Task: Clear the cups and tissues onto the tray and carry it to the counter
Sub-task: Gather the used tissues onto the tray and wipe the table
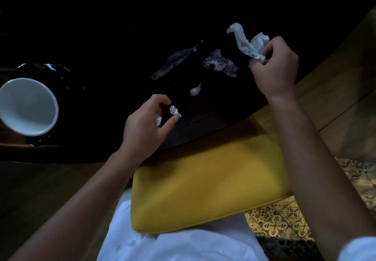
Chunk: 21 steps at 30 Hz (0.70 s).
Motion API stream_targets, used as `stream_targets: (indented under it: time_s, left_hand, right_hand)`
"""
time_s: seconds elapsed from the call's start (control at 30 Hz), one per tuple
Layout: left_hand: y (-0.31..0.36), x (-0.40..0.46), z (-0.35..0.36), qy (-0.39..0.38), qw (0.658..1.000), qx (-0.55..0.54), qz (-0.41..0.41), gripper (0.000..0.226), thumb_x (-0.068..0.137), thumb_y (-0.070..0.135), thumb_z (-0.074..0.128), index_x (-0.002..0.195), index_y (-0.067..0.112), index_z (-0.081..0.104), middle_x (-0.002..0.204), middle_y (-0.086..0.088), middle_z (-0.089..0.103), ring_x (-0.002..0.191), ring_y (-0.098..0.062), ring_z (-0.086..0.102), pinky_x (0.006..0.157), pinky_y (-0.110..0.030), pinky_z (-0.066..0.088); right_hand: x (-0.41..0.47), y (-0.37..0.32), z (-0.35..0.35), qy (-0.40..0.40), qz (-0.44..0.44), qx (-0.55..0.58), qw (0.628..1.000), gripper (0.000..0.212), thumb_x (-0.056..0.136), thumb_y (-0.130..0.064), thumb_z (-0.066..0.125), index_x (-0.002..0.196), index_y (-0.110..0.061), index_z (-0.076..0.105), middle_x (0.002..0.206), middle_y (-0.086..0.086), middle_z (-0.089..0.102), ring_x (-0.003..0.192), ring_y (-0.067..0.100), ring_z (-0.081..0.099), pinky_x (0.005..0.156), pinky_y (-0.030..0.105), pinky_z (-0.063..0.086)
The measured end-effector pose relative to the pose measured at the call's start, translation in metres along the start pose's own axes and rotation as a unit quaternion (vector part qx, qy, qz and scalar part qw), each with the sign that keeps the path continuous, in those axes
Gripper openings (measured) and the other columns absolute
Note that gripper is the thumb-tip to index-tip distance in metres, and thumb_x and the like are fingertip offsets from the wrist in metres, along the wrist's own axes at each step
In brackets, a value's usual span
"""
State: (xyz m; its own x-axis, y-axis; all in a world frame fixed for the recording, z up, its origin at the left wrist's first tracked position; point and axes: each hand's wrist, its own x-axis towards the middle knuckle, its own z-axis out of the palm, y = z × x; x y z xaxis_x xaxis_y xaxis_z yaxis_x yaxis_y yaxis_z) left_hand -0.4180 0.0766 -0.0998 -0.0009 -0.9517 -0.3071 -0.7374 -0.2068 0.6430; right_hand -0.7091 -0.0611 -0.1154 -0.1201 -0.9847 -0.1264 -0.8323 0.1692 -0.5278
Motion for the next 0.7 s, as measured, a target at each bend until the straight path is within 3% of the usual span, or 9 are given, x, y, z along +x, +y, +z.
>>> stream_targets:
  time_s: [0.17, 0.27, 0.37, 0.47, 0.57, 0.63, 0.7]
  left_hand:
    - [0.003, 0.003, 0.009, -0.002, 0.998, 0.057, 0.021, 0.044, 0.091, 0.038, 0.074, 0.131, 0.026, 0.06, 0.091, 0.013, 0.048, 0.074, -0.01, 0.053, 0.062, -0.029, 0.048]
    - [0.001, 0.003, 0.016, 0.012, 0.997, 0.073, 0.029, 0.031, 0.092, 0.036, 0.074, 0.119, 0.022, 0.068, 0.095, 0.006, 0.055, 0.074, -0.016, 0.059, 0.058, -0.036, 0.054]
    - [-0.003, 0.002, 0.019, 0.022, 0.997, 0.07, 0.032, 0.02, 0.093, 0.034, 0.074, 0.107, 0.02, 0.07, 0.098, 0.003, 0.06, 0.075, -0.015, 0.062, 0.058, -0.035, 0.054]
    - [0.001, 0.002, 0.016, 0.028, 0.999, 0.009, 0.026, 0.011, 0.094, 0.024, 0.073, 0.1, 0.016, 0.068, 0.093, 0.005, 0.062, 0.078, -0.01, 0.059, 0.066, -0.032, 0.052]
    - [0.012, -0.004, 0.003, 0.035, 0.995, -0.086, -0.041, 0.009, 0.094, 0.014, 0.069, 0.094, 0.015, 0.06, 0.077, 0.002, 0.06, 0.065, -0.005, 0.053, 0.058, -0.021, 0.044]
    - [0.018, -0.011, -0.01, 0.037, 0.982, -0.161, -0.094, 0.008, 0.094, 0.014, 0.062, 0.091, 0.015, 0.054, 0.071, 0.002, 0.056, 0.057, -0.005, 0.047, 0.051, -0.027, 0.04]
    - [0.018, -0.019, -0.027, 0.049, 0.965, -0.228, -0.12, 0.004, 0.092, 0.014, 0.054, 0.092, 0.017, 0.052, 0.072, 0.001, 0.053, 0.06, -0.012, 0.047, 0.051, -0.034, 0.039]
  right_hand:
    - [-0.009, 0.005, -0.003, -0.014, 0.01, 0.051, 0.999, 0.031, 0.084, -0.016, 0.069, 0.11, -0.012, 0.053, 0.1, -0.001, 0.062, 0.086, 0.009, 0.063, 0.064, 0.016, 0.05]
    - [-0.013, 0.013, -0.002, -0.023, 0.016, 0.052, 0.998, 0.042, 0.087, -0.016, 0.067, 0.128, -0.014, 0.056, 0.116, 0.003, 0.066, 0.101, 0.011, 0.063, 0.075, 0.021, 0.05]
    - [-0.016, 0.018, -0.005, -0.016, 0.015, 0.028, 0.999, 0.034, 0.089, -0.021, 0.066, 0.122, -0.014, 0.062, 0.115, 0.007, 0.065, 0.099, 0.015, 0.06, 0.077, 0.031, 0.052]
    - [-0.018, 0.018, -0.011, -0.02, 0.025, 0.047, 0.998, 0.027, 0.089, -0.025, 0.067, 0.111, -0.009, 0.064, 0.108, 0.01, 0.065, 0.092, 0.02, 0.062, 0.073, 0.037, 0.055]
    - [-0.027, 0.005, -0.018, -0.027, 0.013, 0.097, 0.995, 0.023, 0.091, -0.025, 0.068, 0.107, -0.009, 0.064, 0.099, 0.004, 0.066, 0.084, 0.013, 0.064, 0.065, 0.021, 0.05]
    - [-0.04, -0.012, -0.022, -0.039, 0.001, 0.125, 0.991, 0.02, 0.092, -0.023, 0.069, 0.105, -0.009, 0.065, 0.091, -0.003, 0.063, 0.074, -0.001, 0.058, 0.061, 0.009, 0.043]
    - [-0.053, -0.032, -0.022, -0.059, -0.009, 0.165, 0.984, 0.016, 0.092, -0.022, 0.07, 0.103, -0.012, 0.065, 0.085, -0.009, 0.061, 0.072, -0.006, 0.058, 0.061, 0.007, 0.041]
